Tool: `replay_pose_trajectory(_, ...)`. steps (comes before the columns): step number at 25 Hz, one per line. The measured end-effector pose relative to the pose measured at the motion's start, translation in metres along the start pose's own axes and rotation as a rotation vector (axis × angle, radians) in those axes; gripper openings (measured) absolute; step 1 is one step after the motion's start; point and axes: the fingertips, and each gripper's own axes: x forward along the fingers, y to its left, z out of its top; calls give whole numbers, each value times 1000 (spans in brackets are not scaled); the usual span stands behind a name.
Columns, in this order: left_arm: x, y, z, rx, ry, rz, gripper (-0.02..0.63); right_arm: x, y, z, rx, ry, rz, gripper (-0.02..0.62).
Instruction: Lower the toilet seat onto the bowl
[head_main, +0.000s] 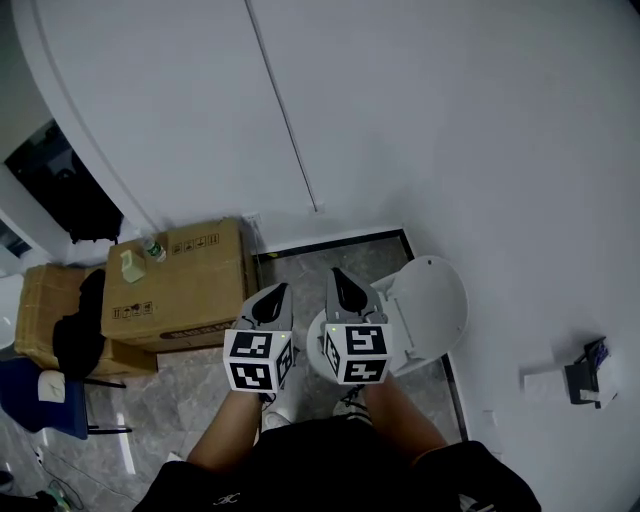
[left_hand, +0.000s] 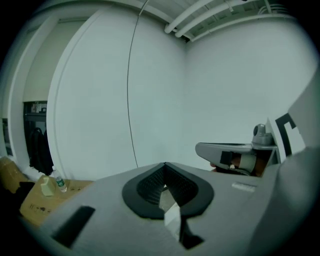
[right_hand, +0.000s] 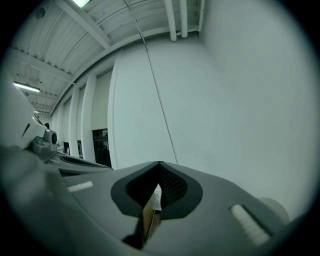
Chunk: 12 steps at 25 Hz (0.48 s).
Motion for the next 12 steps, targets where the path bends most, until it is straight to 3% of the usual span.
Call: replay_pose_trajectory(12,-9,22,36,14,-84,68,8,6,3,26,-40,-42,0,5)
